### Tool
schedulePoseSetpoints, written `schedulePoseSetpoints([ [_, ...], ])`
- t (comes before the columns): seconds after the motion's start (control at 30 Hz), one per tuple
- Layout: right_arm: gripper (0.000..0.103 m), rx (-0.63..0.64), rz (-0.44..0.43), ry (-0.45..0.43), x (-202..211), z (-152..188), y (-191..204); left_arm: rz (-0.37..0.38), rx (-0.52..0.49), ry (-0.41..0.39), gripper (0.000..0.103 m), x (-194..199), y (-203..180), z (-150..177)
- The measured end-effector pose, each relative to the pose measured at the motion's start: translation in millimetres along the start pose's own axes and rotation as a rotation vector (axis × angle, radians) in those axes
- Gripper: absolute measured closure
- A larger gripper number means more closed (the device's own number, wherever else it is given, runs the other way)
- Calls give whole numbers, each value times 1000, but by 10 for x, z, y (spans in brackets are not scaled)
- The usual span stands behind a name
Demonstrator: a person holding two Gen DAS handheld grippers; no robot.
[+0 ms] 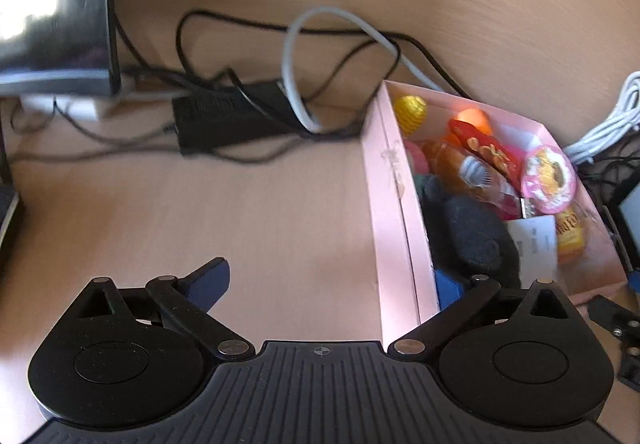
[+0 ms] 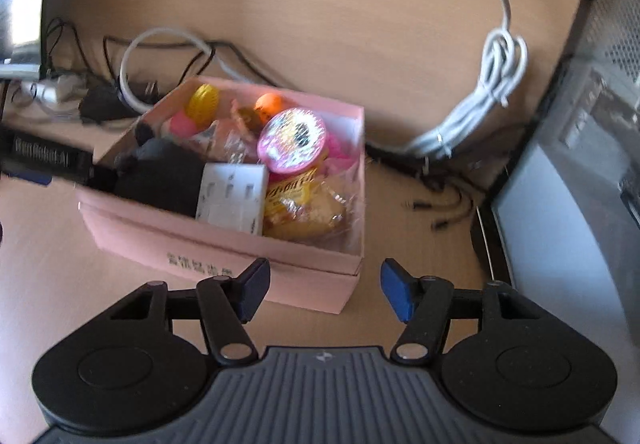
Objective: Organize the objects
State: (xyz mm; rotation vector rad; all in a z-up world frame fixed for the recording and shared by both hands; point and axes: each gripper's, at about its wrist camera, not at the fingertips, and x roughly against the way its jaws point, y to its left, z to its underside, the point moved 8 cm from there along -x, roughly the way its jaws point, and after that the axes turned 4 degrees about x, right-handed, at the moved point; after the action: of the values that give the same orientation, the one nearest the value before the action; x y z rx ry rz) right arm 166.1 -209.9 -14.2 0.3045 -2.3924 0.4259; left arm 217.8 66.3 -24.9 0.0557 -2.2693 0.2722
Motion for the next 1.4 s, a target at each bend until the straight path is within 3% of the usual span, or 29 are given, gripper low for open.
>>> schedulePoseSetpoints([
  [0.13,40,-1,-25,18,35,-11,60,42,-37,7,2,-19,-8,-44],
  [0.2,32,21,-5,22,99,85,85,56,-58,-46,2,147,-7,-56],
  [0.27,11,-13,-17,34,213,189,146,91,-71,-121,2,423,-9,-40],
  [0.33,0,-62,-25,40,368,337,200,129,-106,-196,2,736,-16,73],
  [0.4,0,-111,-26,53,528,527,268,143,-134,-204,2,924,-27,316],
  [0.53,0,-168,-28,135,713,1001,467,172,-190,-85,2,1009,-105,1011],
  [0.63,0,-181,-1,191,745,1264,550,155,-213,-45,2,978,-154,1373],
  [0.73,0,-208,0,160,783,1348,532,121,-194,-18,2,918,-146,1569],
  [1.0,0,-206,-44,22,620,1288,443,-16,-195,-124,1,890,-193,1656],
  [1.17,0,-206,-38,-28,548,1254,393,-36,-168,-176,1,857,-213,1622],
  [1.4,0,-204,-39,-39,475,1201,374,-51,-152,-176,1,767,-242,1538],
])
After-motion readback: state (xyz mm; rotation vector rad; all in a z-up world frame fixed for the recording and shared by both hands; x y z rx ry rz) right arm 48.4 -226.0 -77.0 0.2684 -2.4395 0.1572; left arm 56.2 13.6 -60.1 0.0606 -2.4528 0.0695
